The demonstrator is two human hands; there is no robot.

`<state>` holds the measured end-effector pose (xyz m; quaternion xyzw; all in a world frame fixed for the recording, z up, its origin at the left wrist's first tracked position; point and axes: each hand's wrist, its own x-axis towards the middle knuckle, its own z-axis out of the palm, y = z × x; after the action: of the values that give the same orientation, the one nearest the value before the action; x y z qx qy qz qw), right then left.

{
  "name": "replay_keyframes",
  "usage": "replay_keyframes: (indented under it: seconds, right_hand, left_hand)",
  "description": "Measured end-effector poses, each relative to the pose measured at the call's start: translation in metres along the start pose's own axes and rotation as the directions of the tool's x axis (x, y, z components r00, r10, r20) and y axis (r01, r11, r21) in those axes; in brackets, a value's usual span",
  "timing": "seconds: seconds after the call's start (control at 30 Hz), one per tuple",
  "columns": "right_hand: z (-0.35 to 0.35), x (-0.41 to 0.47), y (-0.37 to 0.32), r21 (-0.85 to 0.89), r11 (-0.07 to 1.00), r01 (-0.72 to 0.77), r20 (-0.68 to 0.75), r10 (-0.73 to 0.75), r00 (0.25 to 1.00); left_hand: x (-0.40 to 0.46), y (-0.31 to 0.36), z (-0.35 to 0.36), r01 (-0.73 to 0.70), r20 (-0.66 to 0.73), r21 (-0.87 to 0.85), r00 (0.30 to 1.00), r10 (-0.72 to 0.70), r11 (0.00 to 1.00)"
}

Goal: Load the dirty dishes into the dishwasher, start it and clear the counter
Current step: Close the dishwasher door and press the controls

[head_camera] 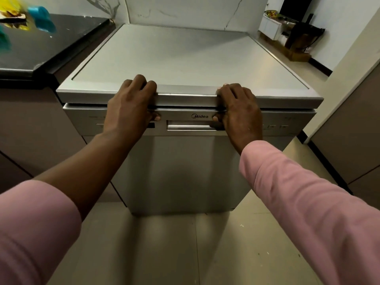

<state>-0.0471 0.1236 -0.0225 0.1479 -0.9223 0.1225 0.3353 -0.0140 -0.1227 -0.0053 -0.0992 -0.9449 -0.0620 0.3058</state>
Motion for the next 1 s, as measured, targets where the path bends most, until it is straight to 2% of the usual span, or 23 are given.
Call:
replay_keyframes:
  seconds: [0.23,0.43,0.53,0.7,0.83,0.9,1.0]
  right_hand:
    - [0.011,0.001,-0.007,-0.122,0.992,0.023,-0.13,-0.038,0.991]
    - [0.006,0.002,-0.01,-0.127,0.992,-0.017,-0.102,0.004,0.995]
    - [0.002,0.003,-0.013,-0.121,0.993,-0.018,-0.043,0.013,0.999]
    - [-0.01,0.006,-0.012,-0.04,0.999,-0.011,0.015,0.012,1.0]
    - [-0.021,0.024,-0.02,-0.078,0.997,0.0,0.014,0.001,1.0]
    - [-0.024,0.035,-0.025,-0.166,0.986,0.02,0.072,-0.009,0.997]
    - [-0.033,0.054,-0.036,-0.242,0.967,0.077,0.305,0.001,0.952]
  left_hand:
    - [0.0,0.003,0.012,0.011,-0.11,0.089,0.994,-0.001,0.996]
    - [0.001,0.007,0.011,0.048,-0.084,0.063,0.996,-0.043,0.997]
    - [0.001,0.011,0.009,0.077,-0.065,0.038,0.995,-0.074,0.996]
    - [-0.001,0.018,0.007,0.11,-0.025,-0.01,0.994,-0.111,0.994]
    - [0.003,0.021,0.0,0.134,-0.003,-0.039,0.991,-0.134,0.99]
    - [0.005,0.023,-0.004,0.148,0.014,-0.06,0.989,-0.148,0.987]
    - [0.013,0.021,-0.014,0.154,0.052,-0.082,0.987,-0.15,0.985]
